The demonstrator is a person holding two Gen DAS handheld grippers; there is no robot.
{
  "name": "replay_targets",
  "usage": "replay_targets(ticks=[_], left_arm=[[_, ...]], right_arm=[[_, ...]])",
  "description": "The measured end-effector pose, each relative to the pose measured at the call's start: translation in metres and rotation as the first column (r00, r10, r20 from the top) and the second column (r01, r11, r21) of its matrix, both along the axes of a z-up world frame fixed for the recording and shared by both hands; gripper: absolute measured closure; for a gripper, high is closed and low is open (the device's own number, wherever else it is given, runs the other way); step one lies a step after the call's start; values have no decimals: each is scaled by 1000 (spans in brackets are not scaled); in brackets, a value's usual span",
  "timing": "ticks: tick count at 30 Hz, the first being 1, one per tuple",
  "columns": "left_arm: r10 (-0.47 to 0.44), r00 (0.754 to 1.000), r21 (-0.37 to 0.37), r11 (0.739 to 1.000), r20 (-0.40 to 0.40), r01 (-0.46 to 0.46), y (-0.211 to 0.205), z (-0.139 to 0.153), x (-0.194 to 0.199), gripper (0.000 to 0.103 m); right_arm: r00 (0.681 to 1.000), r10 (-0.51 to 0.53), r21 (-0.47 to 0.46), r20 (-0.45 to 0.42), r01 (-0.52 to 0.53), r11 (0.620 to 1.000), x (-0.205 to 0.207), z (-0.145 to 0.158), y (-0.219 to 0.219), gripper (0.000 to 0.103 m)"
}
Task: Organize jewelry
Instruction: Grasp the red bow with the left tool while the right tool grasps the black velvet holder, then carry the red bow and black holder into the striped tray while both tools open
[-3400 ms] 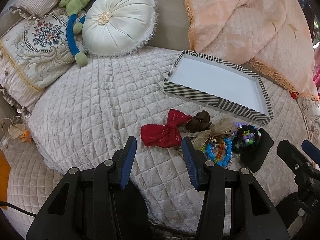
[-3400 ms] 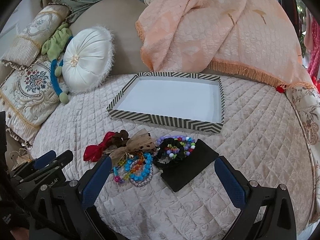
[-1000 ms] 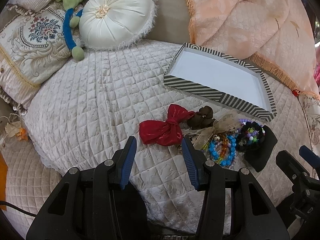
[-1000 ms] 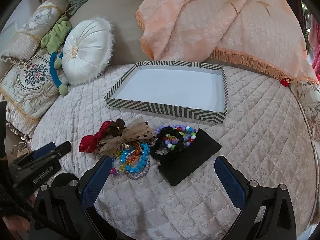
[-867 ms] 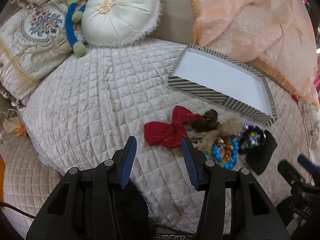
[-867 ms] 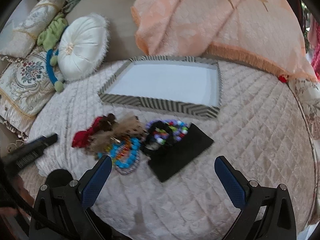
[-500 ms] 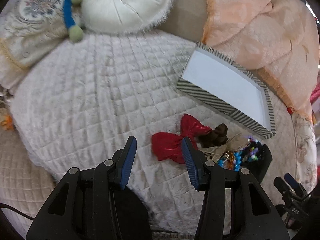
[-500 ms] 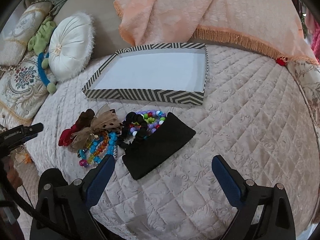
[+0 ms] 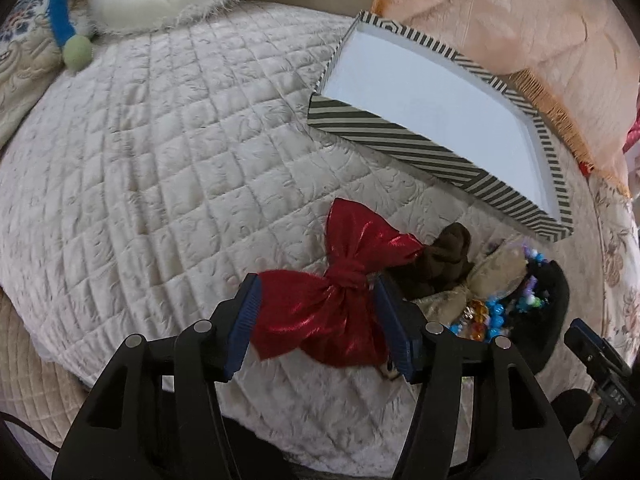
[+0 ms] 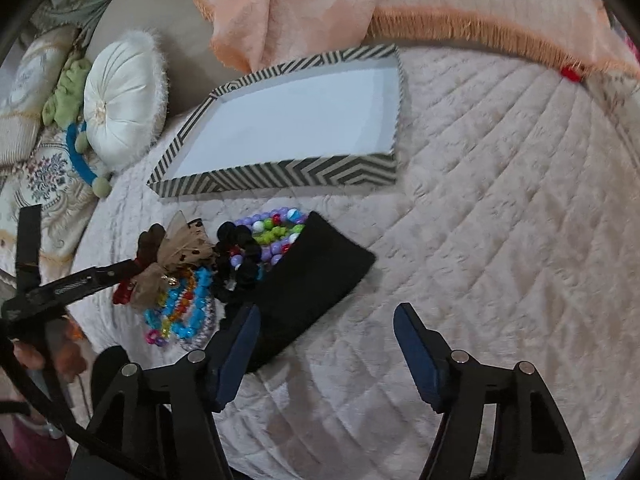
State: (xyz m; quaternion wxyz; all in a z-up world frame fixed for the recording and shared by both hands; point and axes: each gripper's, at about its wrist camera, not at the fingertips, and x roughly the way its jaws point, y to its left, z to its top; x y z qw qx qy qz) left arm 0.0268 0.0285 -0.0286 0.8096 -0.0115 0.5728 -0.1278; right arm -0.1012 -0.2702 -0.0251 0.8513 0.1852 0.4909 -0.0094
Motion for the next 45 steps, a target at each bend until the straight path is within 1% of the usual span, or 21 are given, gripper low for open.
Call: replay_targets(ticks=[4, 5, 6, 7, 8, 9, 10, 13, 15, 20, 25, 30, 33, 36, 40, 45], left_arm=[[-6, 1000, 15, 1000, -6, 6, -5, -9, 6, 45], [-4, 1000, 16, 1000, -13, 4, -6, -12, 7, 45], [-3, 1000, 15, 1000, -13, 3, -7, -14, 8, 45], [-3, 1000, 18, 1000, -8, 3, -8, -16, 9, 46], [-3, 1000, 17, 1000, -4, 3, -6, -16, 8, 50], [-3, 1000, 14, 1000, 3, 3, -6, -16, 8, 58], [-2, 1000, 11, 1000, 5, 2, -6, -16, 9, 71], [4, 1000, -26, 1000, 2, -4, -2, -12, 8, 83], [9, 1000, -32, 999, 14, -9, 0, -7, 7, 85], [15, 998, -63, 998, 58, -11, 7, 14, -2, 87], [25, 994, -81, 997, 107, -17, 17, 41, -8, 87], [24, 991, -97, 995, 132, -11, 13, 58, -6, 87], [9, 988, -86, 996, 153, 4, 1, 66, 0, 87], [-3, 986, -69, 998, 168, 15, -15, 70, 14, 87], [-1, 983, -47, 999, 184, 10, -35, 73, 43, 87], [0, 984, -40, 999, 178, 8, -54, 67, 85, 87]], right_arm=[[998, -63, 88, -5, 63, 994, 12, -15, -2, 35], [998, -62, 107, -11, 63, 992, 16, -20, -1, 35], [999, -53, 111, -1, 53, 992, 19, -23, 0, 37], [999, -35, 90, 22, 32, 995, 21, -22, 3, 52], [999, -21, 78, 32, 19, 997, 22, -22, 4, 58], [999, -23, 76, 38, 20, 997, 21, -22, 4, 63], [998, -30, 93, 46, 26, 995, 19, -22, 0, 73], [997, -28, 106, 76, 20, 994, 13, -18, -7, 84], [996, -20, 104, 87, 11, 994, 8, -13, -9, 89], [992, -11, 73, 129, 2, 997, -4, 4, -9, 92], [981, -25, 58, 193, 14, 998, -16, 32, -15, 92], [971, -10, 38, 239, 1, 999, -10, 54, -11, 92], [966, -13, 34, 260, 4, 999, 3, 64, -13, 92], [964, -8, 10, 266, 5, 1000, 24, 69, -13, 92], [967, -18, 9, 254, 16, 1000, 57, 66, -22, 92], [973, -41, 9, 226, 40, 999, 100, 54, -38, 92]])
